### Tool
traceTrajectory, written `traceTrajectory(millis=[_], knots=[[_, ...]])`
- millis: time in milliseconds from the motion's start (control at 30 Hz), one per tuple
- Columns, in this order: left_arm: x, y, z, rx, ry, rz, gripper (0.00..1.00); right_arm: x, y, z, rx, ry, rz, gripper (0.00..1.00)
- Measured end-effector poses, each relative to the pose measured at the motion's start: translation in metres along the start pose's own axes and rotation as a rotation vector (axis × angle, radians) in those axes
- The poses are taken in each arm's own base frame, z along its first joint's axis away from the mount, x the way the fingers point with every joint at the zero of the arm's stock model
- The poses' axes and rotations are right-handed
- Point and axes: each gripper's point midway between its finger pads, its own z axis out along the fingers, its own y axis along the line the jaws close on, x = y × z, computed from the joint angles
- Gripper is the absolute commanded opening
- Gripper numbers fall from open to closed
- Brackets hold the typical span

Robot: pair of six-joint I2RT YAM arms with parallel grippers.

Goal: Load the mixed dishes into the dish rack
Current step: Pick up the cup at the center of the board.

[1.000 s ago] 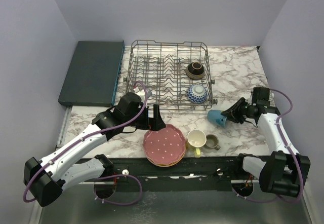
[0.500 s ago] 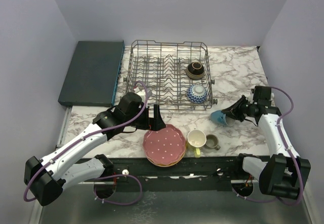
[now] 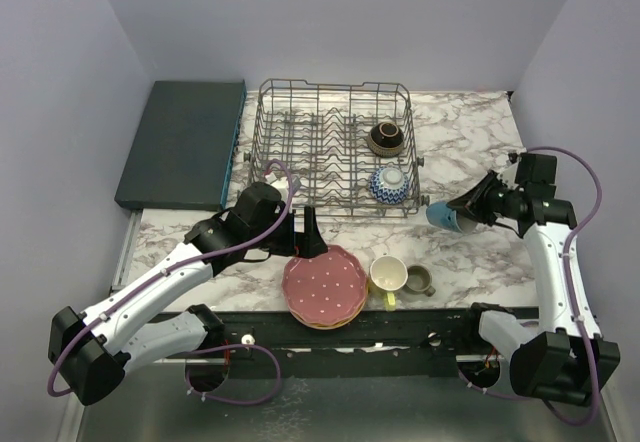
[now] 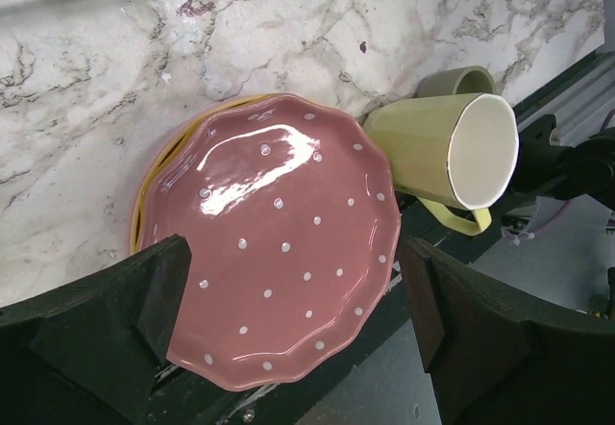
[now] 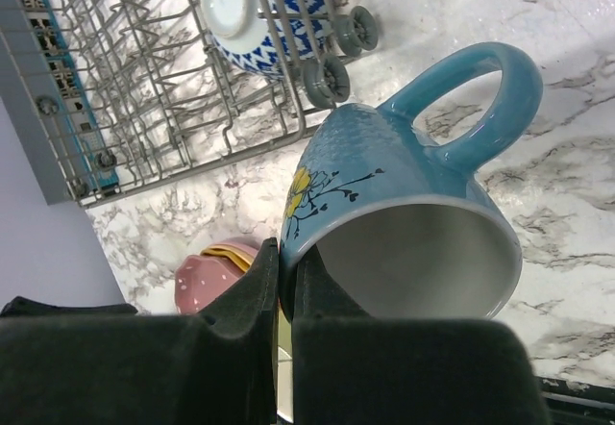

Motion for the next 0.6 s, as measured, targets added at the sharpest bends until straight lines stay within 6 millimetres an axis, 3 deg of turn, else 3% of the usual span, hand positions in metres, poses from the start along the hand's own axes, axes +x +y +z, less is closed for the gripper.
traceTrajectory(millis=[200, 600], knots=[[-0.008, -0.007, -0.003, 0.013, -0.018, -0.007, 0.99, -0.004, 0.017, -0.013, -0.054, 0.0, -0.038, 0.0], [-0.049, -0.036, -0.025, 0.085, -0.115, -0.001, 0.99, -0.016, 0.086, -0.043, -0.354, 0.001, -0.135, 0.0]])
